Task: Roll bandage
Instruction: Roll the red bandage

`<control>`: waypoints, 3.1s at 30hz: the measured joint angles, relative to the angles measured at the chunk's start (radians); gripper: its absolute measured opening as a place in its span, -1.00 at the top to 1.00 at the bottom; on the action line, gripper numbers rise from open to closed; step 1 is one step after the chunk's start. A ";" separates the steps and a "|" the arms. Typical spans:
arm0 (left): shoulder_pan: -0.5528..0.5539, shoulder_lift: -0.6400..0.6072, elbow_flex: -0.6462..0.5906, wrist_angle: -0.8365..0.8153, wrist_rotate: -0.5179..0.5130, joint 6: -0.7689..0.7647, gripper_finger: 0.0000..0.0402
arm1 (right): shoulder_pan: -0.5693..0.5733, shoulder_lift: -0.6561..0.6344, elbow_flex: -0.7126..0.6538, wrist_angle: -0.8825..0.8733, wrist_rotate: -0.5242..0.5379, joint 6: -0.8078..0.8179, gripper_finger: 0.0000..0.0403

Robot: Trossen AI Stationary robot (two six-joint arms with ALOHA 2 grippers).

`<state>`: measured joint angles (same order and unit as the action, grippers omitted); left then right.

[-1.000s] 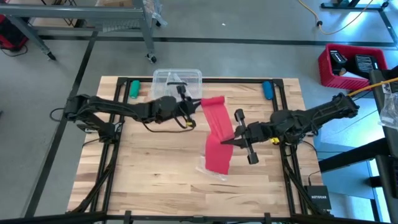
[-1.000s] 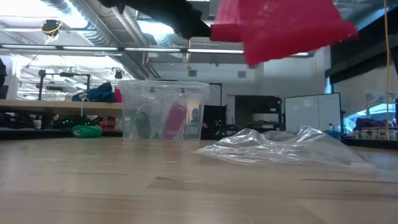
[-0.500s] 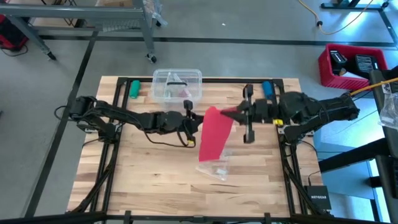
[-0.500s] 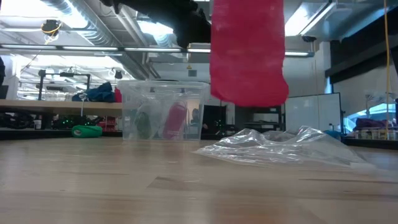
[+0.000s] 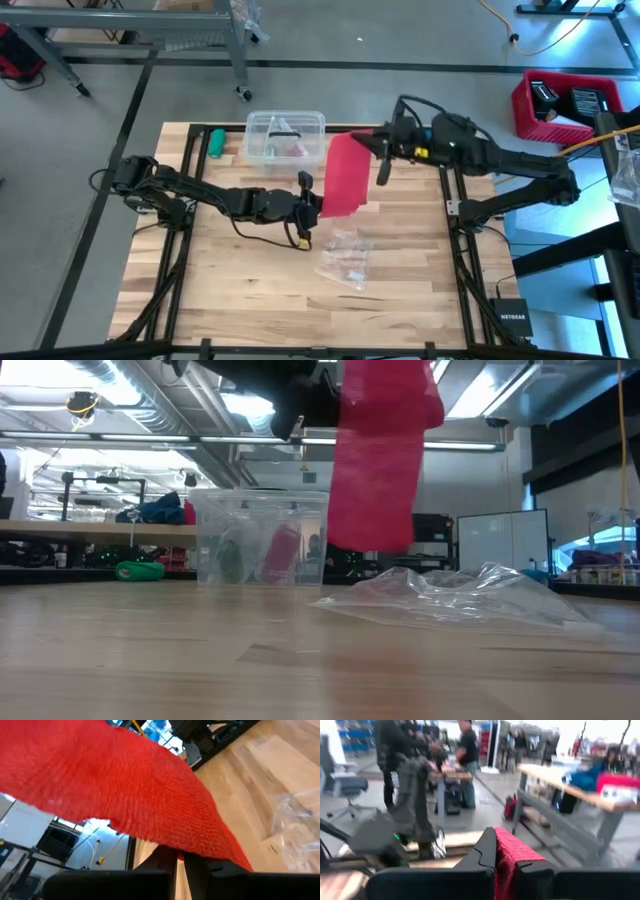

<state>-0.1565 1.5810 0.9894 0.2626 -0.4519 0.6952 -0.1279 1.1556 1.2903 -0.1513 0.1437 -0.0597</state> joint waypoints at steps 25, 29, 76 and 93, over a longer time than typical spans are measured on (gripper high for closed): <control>-0.038 0.002 -0.003 -0.061 0.016 -0.086 0.94 | -0.206 0.387 -0.011 -0.372 -0.248 0.056 0.20; -0.027 0.002 -0.003 -0.082 0.016 -0.144 0.94 | -0.207 0.383 -0.008 -0.416 -0.284 0.056 -0.09; 0.069 0.124 -0.001 -0.096 0.090 -0.549 0.94 | -0.022 -0.160 -0.291 -0.784 -0.284 0.198 -0.55; 0.140 -0.022 0.001 0.049 0.055 -0.351 0.94 | 0.184 -0.198 -0.939 0.257 -0.020 0.372 -0.55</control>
<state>-0.0166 1.5589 0.9901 0.3114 -0.3965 0.3443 0.0560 0.9571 0.3515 0.1057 0.1242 0.3122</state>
